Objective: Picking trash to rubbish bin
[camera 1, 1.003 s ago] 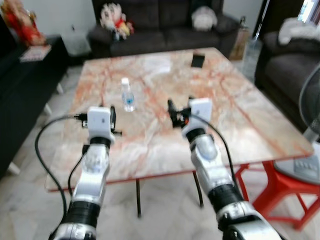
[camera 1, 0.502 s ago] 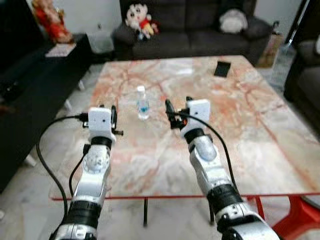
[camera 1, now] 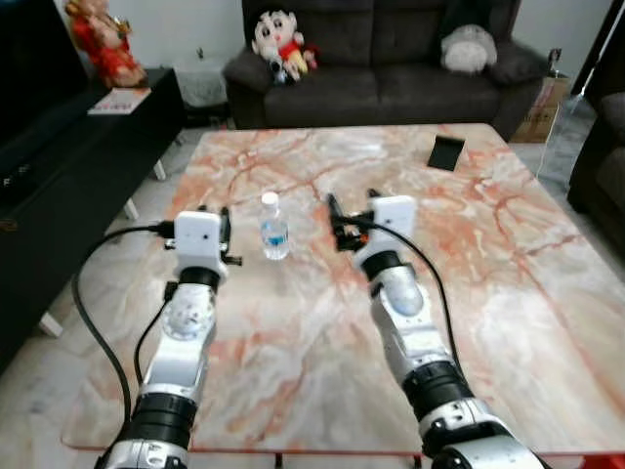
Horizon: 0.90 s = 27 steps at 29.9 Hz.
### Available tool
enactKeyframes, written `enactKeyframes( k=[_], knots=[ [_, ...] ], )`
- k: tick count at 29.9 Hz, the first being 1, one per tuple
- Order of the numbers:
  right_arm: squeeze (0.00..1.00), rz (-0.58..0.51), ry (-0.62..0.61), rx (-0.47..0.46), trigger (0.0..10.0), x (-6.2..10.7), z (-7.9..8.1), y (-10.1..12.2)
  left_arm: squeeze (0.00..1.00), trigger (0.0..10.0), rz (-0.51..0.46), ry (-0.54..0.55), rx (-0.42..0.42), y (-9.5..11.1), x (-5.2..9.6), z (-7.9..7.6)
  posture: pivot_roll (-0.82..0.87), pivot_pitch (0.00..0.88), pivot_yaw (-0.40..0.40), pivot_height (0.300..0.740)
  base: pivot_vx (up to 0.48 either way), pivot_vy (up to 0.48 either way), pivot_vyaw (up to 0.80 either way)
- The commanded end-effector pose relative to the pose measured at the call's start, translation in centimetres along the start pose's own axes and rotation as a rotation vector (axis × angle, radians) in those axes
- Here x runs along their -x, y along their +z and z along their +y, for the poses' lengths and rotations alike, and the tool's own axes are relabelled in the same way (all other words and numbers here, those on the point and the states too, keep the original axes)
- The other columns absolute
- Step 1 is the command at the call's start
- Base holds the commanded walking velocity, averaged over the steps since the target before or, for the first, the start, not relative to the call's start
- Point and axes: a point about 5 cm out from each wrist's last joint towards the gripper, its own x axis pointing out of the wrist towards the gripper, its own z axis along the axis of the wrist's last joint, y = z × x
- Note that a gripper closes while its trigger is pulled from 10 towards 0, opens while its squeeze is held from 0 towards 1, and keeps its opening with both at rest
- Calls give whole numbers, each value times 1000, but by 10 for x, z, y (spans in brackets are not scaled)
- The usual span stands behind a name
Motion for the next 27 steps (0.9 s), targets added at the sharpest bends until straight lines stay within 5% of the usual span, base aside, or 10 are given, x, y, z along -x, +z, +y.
enactKeyframes(
  k=[1,6,14,15,17,18,27],
  knots=[
    [0,-6,-23,2,10000,0,-8,3,0,10000,-27,-18,20,8,-4,-6,88,0,40,740,480,0,0],
    [0,-7,-24,-3,10000,0,-8,2,0,10000,-41,-27,28,10,-3,-6,89,0,40,740,437,0,0],
    [0,-8,-25,-4,10000,0,-8,2,0,10000,-27,-46,36,11,-3,-7,89,0,40,740,0,0,0],
    [0,-9,-26,-4,10000,0,-8,2,133,10000,-21,-43,39,11,-4,-7,89,0,40,740,0,0,0],
    [0,-9,-27,-4,10000,0,-8,3,133,10000,-17,-44,53,11,-5,-7,89,0,40,740,0,0,0],
    [0,-11,-29,-5,10000,0,-9,3,1000,10000,-19,-60,75,14,-7,-8,91,0,38,740,0,0,0],
    [0,-8,-31,-10,10000,3,-8,1,1000,10000,-20,-67,95,19,-10,-9,90,0,38,740,0,0,0]
  ],
)
